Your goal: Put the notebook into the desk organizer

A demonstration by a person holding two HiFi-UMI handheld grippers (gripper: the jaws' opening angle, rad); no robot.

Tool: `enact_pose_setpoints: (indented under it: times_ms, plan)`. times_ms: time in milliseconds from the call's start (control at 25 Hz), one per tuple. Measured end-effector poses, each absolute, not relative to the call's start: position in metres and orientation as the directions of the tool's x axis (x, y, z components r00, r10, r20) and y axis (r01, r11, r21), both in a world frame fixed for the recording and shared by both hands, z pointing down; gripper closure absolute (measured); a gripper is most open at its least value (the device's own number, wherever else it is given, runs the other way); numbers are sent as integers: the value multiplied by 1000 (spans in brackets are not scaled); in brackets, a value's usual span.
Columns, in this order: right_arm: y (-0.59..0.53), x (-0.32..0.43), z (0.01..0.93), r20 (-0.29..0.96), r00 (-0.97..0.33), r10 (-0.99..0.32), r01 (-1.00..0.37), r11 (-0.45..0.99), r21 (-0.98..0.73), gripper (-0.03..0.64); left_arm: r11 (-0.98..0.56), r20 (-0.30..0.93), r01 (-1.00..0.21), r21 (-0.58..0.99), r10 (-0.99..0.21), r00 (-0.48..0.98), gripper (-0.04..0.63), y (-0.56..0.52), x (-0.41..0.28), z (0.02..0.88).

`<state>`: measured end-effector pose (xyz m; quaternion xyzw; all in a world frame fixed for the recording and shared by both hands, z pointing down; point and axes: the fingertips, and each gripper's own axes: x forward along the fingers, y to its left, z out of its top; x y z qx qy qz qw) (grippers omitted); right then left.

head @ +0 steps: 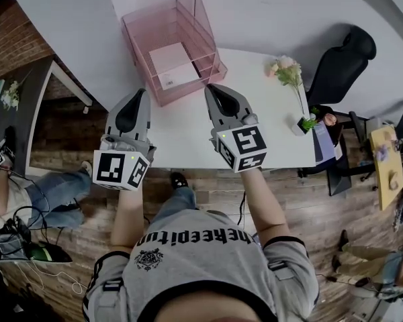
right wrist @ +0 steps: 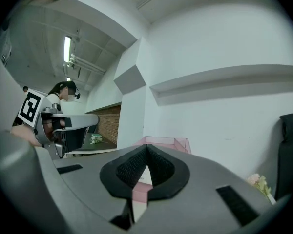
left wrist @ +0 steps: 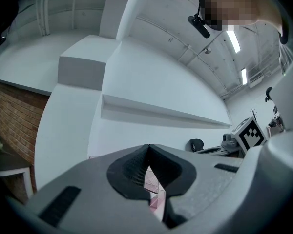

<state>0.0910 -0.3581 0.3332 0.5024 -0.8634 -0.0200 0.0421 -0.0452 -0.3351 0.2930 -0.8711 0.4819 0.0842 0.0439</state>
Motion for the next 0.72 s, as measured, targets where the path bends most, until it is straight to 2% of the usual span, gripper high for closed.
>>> enact_pose_setpoints:
  times_ms: [720]
  plan:
    - [-305,120,302,-56,-394,-917,-918,389,77,615,-560,-221,-828,-20,-806,550,591,-300,-29,276]
